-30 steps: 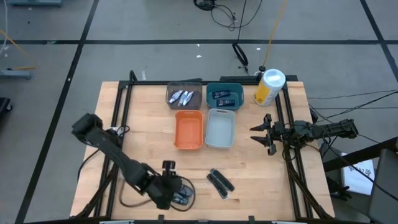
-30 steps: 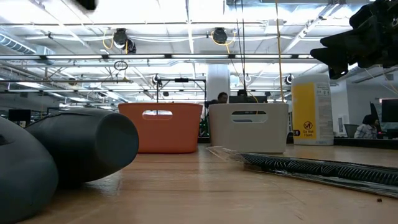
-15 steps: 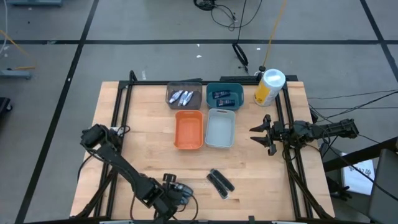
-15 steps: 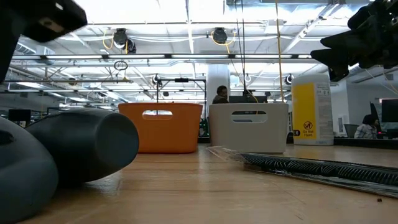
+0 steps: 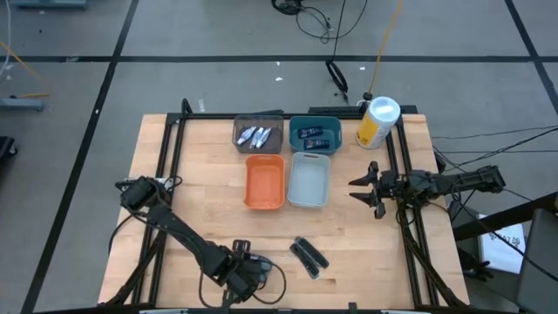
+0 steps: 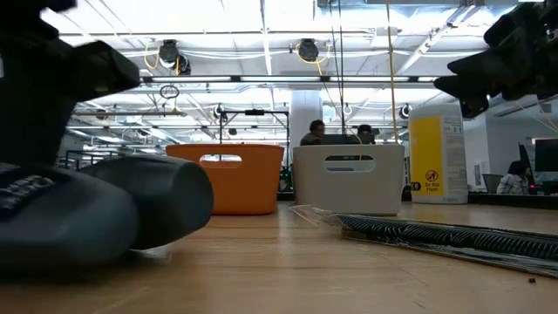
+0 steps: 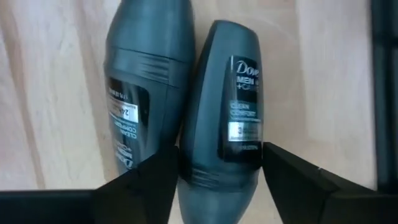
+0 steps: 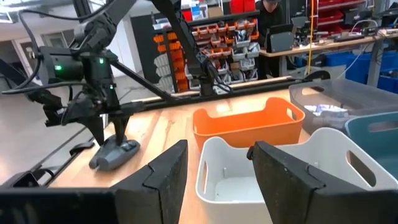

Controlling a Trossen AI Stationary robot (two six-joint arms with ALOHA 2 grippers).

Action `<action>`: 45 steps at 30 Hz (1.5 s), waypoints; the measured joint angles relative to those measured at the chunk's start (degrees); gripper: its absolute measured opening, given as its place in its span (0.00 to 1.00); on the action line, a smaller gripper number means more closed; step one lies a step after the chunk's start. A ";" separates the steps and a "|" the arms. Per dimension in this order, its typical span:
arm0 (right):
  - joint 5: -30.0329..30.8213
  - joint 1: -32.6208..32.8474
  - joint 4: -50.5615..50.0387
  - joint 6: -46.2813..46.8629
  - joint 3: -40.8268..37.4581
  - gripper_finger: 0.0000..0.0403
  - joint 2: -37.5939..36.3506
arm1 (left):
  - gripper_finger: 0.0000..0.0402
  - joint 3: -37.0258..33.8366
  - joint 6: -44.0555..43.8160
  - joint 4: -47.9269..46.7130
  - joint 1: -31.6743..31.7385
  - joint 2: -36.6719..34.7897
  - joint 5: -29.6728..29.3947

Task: Pick & Place Travel size toiletries
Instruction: Put the bottom gray deodorant into the orange bin

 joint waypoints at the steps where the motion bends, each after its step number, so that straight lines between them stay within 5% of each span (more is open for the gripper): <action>1: -0.01 0.00 0.00 0.00 0.00 0.42 0.23 | 0.60 -0.02 0.03 -0.14 0.05 0.02 0.05; 12: 0.04 0.00 0.02 0.00 0.00 0.42 1.40 | 0.71 -0.09 1.75 -0.23 0.93 0.55 1.63; 22: 0.07 0.00 0.26 0.02 0.00 0.42 1.41 | 0.61 -6.35 2.74 10.06 1.08 0.53 1.44; 45: 0.05 0.00 0.18 0.02 0.00 0.42 1.44 | 0.50 -6.56 4.32 9.29 1.38 0.21 -1.15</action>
